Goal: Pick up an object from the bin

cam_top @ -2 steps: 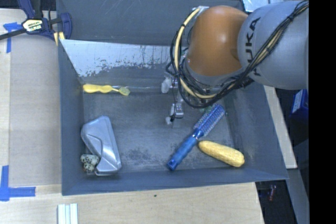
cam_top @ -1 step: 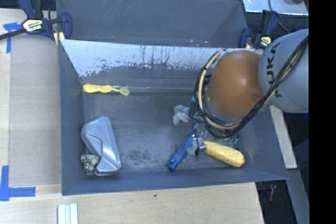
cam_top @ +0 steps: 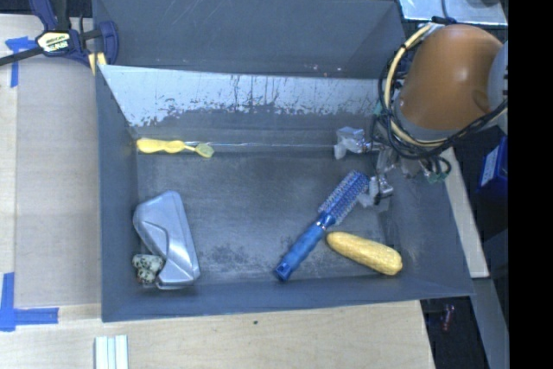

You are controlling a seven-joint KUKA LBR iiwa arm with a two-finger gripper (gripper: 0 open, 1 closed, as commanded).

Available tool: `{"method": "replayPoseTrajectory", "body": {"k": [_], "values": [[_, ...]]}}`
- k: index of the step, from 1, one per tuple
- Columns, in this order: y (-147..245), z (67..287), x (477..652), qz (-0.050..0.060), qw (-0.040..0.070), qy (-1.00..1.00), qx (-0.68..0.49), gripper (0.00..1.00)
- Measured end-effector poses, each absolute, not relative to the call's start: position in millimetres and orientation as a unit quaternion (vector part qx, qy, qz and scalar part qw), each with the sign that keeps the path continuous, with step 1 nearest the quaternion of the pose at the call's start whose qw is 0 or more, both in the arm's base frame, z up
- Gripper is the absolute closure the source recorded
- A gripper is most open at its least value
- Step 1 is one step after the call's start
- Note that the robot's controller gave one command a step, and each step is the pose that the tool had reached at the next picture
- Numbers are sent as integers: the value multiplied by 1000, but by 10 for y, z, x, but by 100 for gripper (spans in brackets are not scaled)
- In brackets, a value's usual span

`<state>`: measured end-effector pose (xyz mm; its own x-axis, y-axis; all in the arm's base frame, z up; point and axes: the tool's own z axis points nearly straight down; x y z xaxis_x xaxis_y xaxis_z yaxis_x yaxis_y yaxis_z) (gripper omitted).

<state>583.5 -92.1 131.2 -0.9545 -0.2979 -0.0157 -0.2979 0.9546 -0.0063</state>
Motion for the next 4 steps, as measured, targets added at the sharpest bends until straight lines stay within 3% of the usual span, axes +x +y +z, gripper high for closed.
{"method": "replayPoseTrajectory", "body": {"k": [1,2,3,4], "values": [[91,1062,5088,3,-7,968,-249,0],[-694,704,5860,-6,9,944,-330,0],[237,704,5330,5,-3,961,-275,100],[236,705,5331,4,-3,961,-275,100]]}}
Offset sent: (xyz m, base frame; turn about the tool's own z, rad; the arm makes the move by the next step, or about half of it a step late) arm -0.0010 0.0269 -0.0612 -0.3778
